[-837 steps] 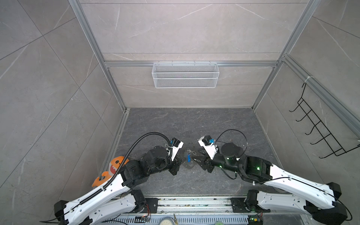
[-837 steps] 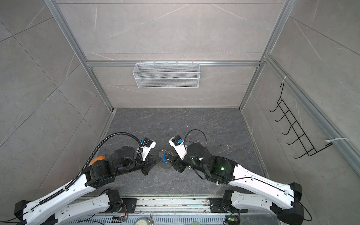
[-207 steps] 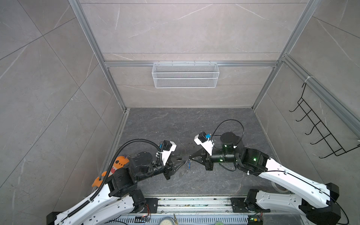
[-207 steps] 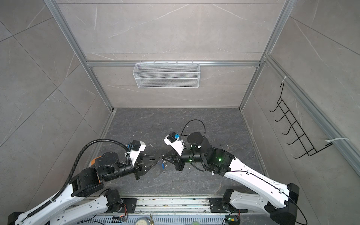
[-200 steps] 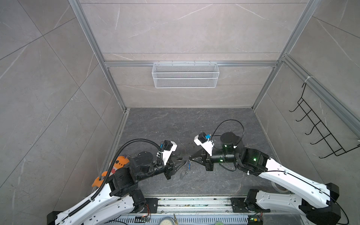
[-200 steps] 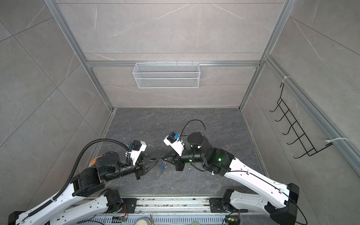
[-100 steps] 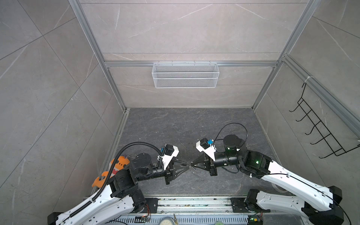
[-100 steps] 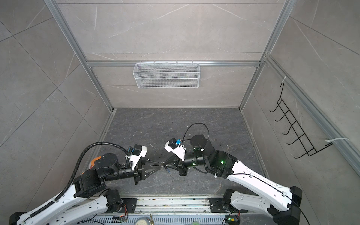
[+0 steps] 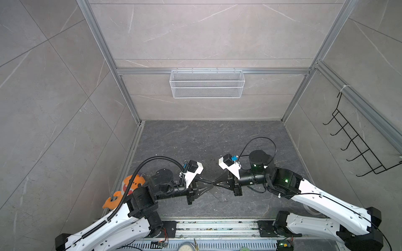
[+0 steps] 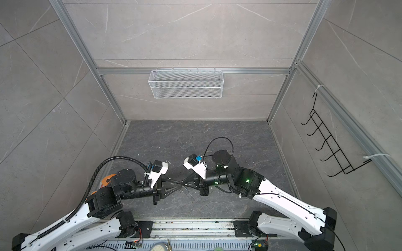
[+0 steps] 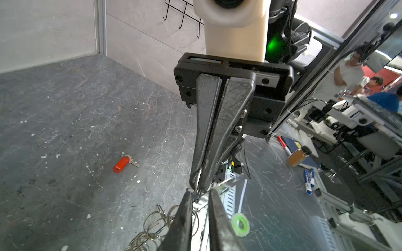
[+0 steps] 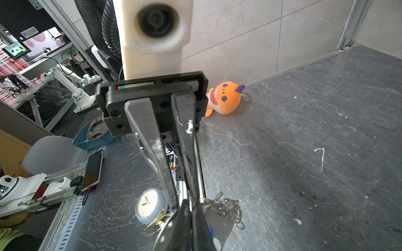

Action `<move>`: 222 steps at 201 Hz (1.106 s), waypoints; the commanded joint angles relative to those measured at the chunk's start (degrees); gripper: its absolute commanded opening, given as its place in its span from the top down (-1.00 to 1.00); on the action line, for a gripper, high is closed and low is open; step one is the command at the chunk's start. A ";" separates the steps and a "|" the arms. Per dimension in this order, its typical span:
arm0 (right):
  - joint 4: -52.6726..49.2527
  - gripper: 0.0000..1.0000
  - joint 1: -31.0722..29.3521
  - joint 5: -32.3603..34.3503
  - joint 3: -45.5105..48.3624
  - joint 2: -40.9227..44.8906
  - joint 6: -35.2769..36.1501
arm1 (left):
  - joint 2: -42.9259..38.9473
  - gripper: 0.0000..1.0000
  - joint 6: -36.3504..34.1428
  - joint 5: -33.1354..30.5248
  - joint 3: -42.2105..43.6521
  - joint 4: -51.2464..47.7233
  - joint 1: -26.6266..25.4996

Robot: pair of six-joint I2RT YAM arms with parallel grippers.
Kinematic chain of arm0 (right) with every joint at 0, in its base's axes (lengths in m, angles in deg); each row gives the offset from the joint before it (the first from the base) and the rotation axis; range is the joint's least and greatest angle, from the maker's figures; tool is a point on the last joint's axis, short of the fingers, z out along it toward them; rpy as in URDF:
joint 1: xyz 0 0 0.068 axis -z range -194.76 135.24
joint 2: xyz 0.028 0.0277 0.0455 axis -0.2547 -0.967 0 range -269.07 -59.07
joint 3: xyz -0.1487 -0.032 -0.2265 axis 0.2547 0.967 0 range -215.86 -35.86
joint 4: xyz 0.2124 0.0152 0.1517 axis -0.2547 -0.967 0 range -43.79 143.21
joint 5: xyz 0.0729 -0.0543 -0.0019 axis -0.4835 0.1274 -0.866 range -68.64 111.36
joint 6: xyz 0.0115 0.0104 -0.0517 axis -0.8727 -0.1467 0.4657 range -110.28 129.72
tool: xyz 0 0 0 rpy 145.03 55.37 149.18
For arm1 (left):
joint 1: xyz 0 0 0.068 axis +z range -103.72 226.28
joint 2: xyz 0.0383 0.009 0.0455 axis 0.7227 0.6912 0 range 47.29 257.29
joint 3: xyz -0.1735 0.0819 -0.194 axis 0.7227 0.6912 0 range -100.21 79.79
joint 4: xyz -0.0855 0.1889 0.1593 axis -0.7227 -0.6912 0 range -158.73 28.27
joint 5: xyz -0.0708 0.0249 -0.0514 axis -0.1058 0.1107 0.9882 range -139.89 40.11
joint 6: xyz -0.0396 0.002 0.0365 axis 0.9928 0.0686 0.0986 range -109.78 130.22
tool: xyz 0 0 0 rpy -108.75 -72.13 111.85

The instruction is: Remove the keys from the keyring

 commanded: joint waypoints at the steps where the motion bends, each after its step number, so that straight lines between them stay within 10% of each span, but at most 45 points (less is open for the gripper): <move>1: 2.12 1.00 -0.88 1.19 -1.29 -1.00 -0.37 | 0.08 0.80 -0.80 0.89 -0.60 3.33 -0.04; 102: -0.58 1.00 -5.12 8.66 -2.92 -1.32 1.62 | -0.56 1.00 -0.40 -1.75 -0.07 3.77 -0.05; 222: 4.13 1.00 -5.49 10.44 -1.85 -0.12 -2.44 | 0.36 0.07 -1.29 -0.56 -0.52 1.61 -0.05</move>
